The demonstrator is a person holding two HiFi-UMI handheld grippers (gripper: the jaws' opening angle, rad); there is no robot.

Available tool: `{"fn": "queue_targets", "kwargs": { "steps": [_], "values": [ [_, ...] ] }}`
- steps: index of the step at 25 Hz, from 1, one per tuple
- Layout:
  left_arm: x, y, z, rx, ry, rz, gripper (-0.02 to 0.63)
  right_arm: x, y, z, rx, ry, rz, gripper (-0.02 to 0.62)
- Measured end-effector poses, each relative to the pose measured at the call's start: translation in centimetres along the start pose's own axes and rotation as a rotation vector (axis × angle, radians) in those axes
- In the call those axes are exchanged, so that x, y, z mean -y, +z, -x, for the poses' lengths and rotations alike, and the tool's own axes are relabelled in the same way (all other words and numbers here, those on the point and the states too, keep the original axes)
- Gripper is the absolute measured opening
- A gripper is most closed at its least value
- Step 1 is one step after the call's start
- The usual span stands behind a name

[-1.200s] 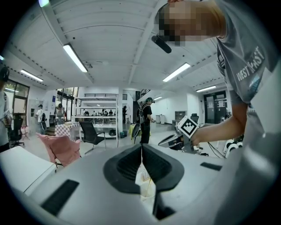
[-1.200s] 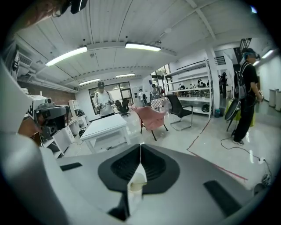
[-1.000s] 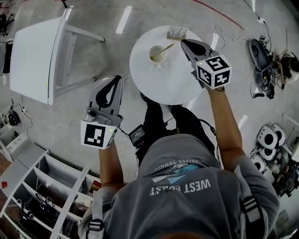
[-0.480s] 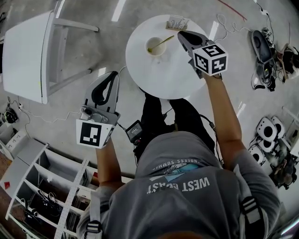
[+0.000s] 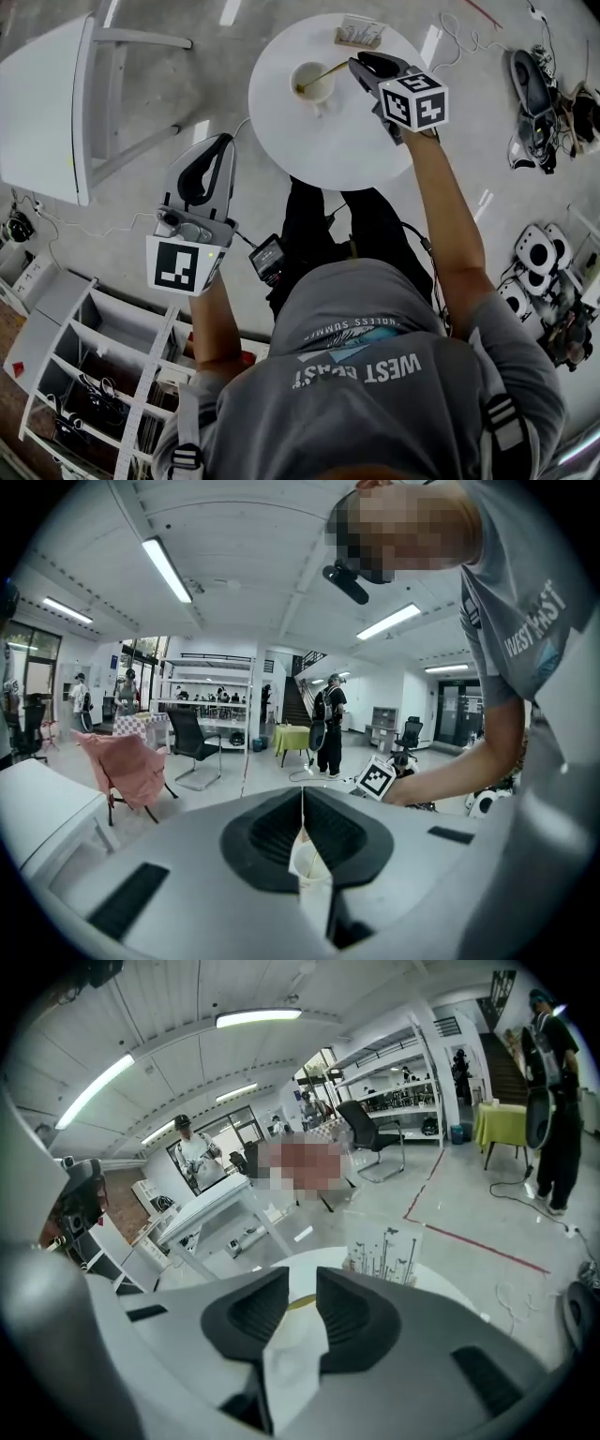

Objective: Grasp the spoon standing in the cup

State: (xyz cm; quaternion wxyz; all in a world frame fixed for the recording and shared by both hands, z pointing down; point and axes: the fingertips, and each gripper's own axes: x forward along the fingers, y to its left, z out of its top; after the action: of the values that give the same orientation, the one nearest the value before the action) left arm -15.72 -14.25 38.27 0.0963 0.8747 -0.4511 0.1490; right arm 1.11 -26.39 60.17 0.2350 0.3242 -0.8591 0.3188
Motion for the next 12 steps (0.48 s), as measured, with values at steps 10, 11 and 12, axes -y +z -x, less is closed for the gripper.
{"fn": "queue_targets", "kwargs": {
  "steps": [10,11,12],
  "values": [
    [-0.2,-0.9,-0.3,-0.031,0.004,0.042,0.009,1.0,-2.2,-2.3,-0.051,0.013,-0.070,0.133],
    [-0.2,-0.9,-0.3,-0.028,0.003,0.036,0.009,1.1,-2.3,-2.4,-0.054,0.014,-0.074,0.133],
    [-0.1,-0.8,-0.2,-0.022,0.000,0.028,0.009,1.1,-2.3,-2.4,-0.055,0.016,-0.077,0.133]
  ]
}}
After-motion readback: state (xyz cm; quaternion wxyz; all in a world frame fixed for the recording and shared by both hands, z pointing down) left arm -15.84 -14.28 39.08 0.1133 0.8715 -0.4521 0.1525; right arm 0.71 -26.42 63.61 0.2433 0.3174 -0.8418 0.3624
